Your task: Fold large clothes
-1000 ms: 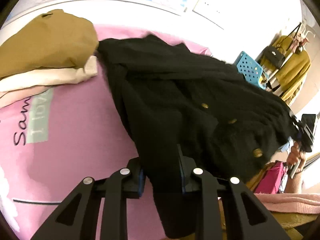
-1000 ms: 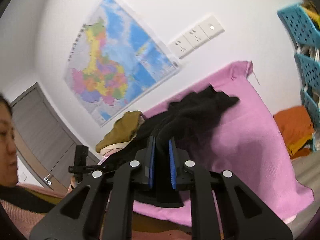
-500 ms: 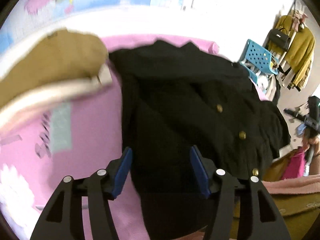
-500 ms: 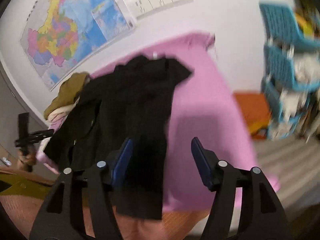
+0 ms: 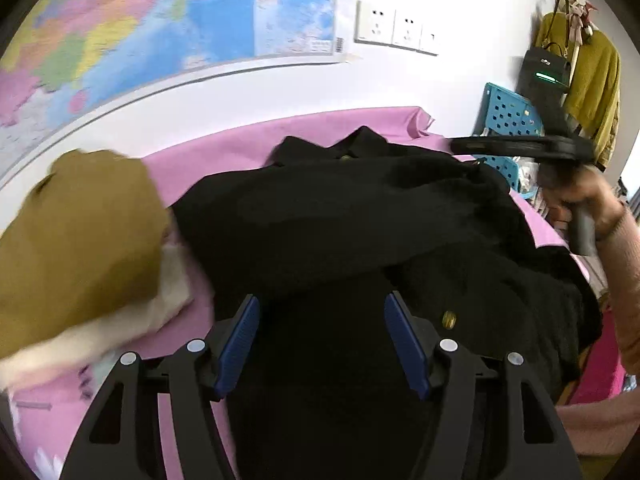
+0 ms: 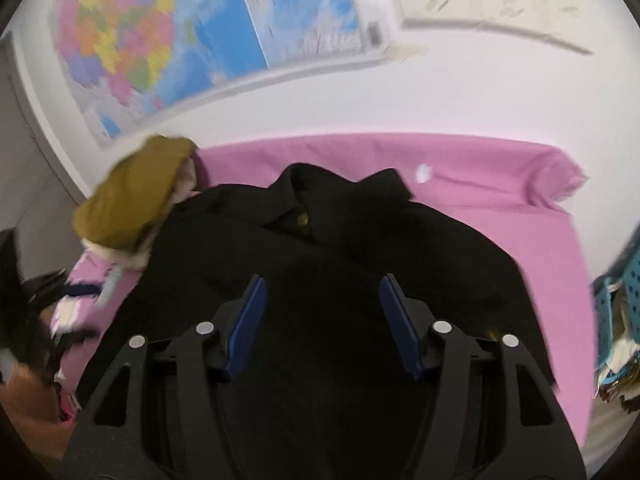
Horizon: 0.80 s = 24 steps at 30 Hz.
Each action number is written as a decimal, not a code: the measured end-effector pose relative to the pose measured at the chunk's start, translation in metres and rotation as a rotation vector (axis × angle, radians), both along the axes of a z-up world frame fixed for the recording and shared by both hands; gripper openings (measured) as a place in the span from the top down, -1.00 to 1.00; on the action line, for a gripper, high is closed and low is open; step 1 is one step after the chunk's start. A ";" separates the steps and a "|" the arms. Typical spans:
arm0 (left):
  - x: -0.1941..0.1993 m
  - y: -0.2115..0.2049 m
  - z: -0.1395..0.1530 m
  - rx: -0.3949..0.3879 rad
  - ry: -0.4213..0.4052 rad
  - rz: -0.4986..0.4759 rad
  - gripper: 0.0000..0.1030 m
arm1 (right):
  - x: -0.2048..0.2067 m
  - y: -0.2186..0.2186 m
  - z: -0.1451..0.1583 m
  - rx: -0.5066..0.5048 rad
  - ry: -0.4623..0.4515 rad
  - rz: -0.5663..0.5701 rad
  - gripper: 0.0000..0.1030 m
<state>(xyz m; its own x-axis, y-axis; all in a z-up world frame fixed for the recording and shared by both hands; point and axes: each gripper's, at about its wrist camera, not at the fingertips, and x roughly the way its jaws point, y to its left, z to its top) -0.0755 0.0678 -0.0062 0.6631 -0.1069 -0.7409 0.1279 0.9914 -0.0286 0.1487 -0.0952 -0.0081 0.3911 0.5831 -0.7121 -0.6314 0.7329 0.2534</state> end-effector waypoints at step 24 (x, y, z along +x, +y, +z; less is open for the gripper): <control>0.053 0.010 -0.040 -0.146 0.089 -0.040 -0.29 | 0.050 0.066 -0.035 -0.093 0.064 -0.031 0.73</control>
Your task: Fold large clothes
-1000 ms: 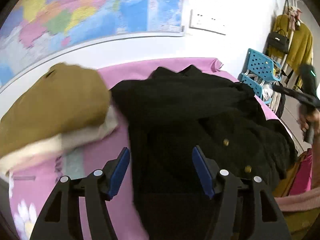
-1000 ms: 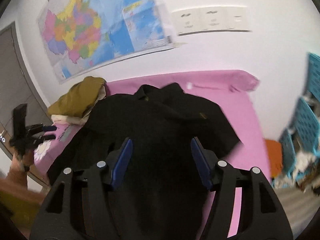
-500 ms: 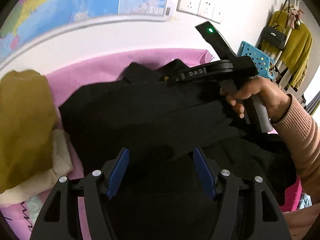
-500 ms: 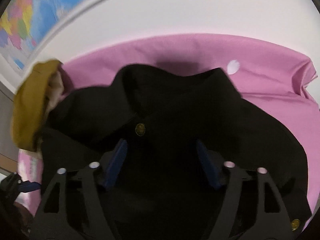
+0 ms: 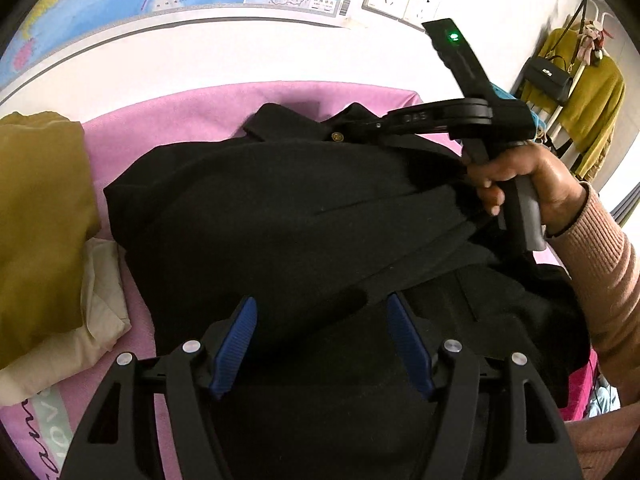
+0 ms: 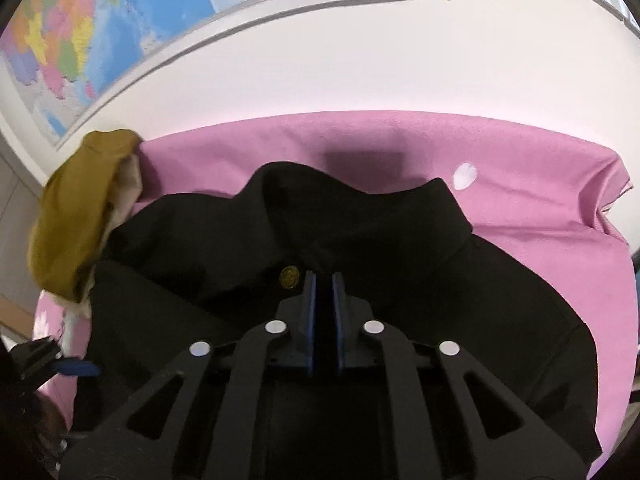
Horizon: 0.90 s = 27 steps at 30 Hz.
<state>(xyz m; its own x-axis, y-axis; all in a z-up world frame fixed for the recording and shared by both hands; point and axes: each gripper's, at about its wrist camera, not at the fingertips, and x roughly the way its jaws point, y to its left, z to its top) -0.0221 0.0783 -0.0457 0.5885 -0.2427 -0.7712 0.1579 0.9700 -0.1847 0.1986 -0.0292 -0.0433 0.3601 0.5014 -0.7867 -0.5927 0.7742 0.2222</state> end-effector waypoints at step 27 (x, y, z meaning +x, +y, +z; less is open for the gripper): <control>0.006 0.011 -0.012 -0.030 0.039 0.021 -0.44 | 0.002 0.052 0.023 -0.196 -0.321 0.306 0.90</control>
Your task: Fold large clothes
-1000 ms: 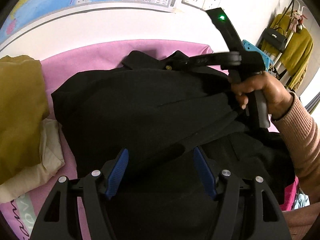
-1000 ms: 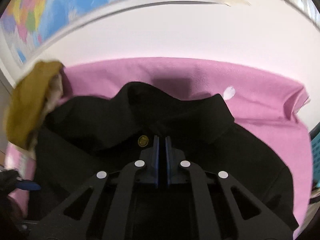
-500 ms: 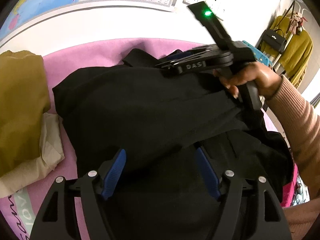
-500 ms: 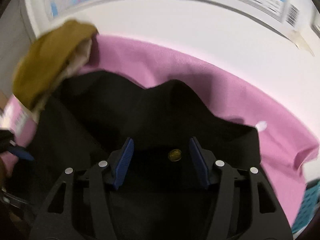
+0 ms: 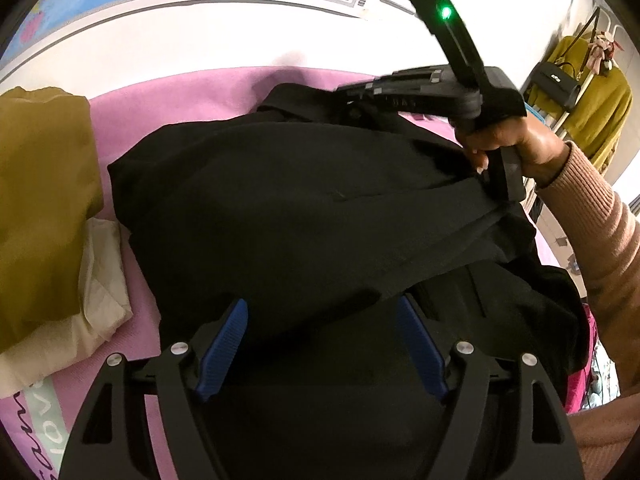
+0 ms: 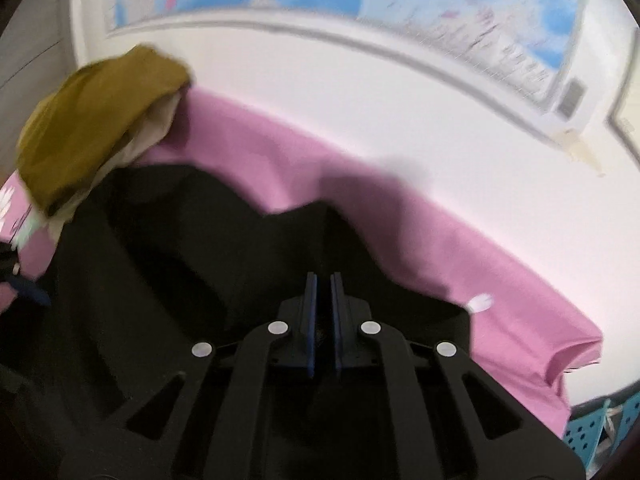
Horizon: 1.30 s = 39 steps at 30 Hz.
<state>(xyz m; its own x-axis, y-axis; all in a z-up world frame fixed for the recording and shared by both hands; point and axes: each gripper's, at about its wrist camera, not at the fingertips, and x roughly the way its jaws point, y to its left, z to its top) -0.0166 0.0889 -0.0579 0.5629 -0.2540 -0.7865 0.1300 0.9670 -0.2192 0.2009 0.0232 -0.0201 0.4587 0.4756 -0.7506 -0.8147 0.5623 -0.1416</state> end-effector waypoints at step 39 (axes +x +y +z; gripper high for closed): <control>-0.138 0.042 -0.027 -0.035 0.051 0.119 -0.60 | -0.190 -0.342 -0.032 0.493 0.442 -0.436 -0.47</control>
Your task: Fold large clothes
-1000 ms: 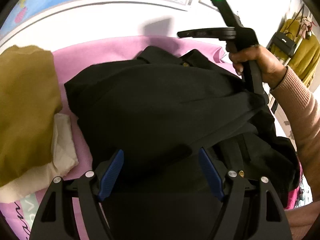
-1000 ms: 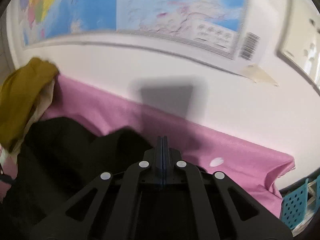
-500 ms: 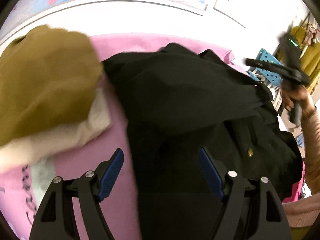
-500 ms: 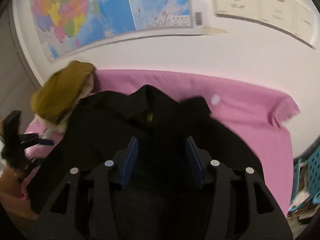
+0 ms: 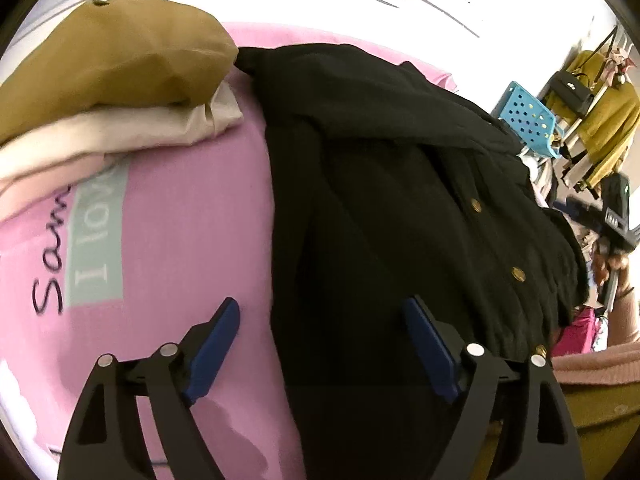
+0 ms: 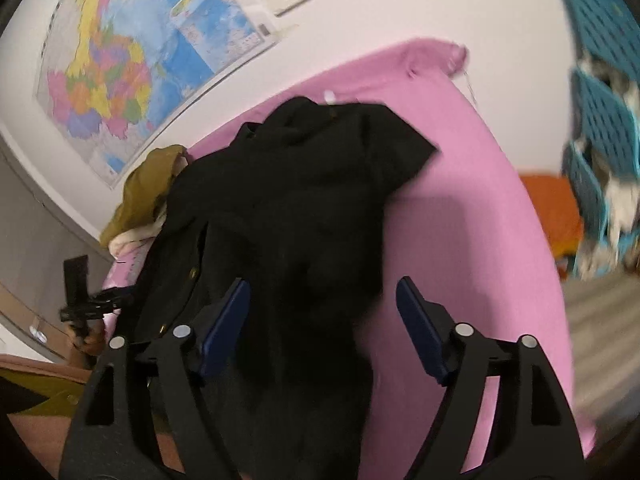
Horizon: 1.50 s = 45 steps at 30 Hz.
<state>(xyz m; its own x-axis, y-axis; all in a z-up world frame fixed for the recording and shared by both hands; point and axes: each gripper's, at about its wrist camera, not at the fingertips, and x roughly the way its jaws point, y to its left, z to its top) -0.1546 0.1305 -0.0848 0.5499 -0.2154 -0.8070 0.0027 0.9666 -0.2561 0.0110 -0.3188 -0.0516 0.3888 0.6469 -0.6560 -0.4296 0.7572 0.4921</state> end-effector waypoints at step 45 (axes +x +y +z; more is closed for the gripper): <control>-0.058 0.007 0.023 -0.224 -0.071 0.087 0.83 | -0.089 0.024 -0.050 0.331 0.165 0.193 0.00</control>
<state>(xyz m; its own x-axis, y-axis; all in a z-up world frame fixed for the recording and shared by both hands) -0.2121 0.1375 -0.0613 0.6276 -0.3338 -0.7033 -0.0526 0.8832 -0.4661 -0.0783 -0.2946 -0.1013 0.1468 0.8840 -0.4439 -0.4428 0.4600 0.7696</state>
